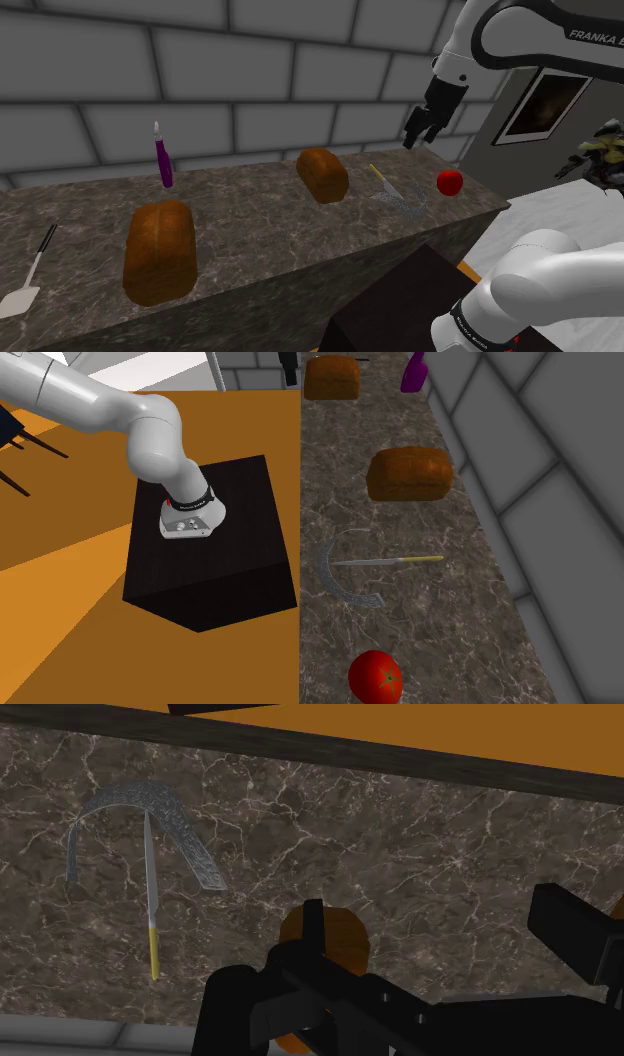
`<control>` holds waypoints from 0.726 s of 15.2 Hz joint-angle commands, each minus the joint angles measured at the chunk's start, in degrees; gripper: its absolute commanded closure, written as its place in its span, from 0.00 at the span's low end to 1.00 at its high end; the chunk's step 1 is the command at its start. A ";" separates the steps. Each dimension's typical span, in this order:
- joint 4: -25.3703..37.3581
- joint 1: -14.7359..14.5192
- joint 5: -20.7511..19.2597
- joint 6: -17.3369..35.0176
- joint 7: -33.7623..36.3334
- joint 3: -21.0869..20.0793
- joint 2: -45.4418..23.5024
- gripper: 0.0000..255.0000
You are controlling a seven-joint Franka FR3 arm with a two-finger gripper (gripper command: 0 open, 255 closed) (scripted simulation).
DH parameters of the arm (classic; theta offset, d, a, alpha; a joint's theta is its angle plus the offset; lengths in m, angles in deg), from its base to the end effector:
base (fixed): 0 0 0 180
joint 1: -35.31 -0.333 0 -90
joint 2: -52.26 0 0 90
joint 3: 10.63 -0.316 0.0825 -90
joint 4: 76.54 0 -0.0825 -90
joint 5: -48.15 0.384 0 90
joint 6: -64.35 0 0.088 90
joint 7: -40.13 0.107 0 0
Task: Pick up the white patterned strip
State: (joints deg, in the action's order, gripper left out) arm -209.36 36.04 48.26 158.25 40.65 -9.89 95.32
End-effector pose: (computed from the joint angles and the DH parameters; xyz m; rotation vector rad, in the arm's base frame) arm 0.3236 -0.0094 0.6039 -3.1289 0.0495 -0.1131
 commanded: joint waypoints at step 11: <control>-20.21 2.03 -6.49 20.03 -14.47 10.27 5.89 0.00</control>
State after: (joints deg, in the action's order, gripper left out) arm -227.45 37.68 42.62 176.10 27.91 -0.91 100.48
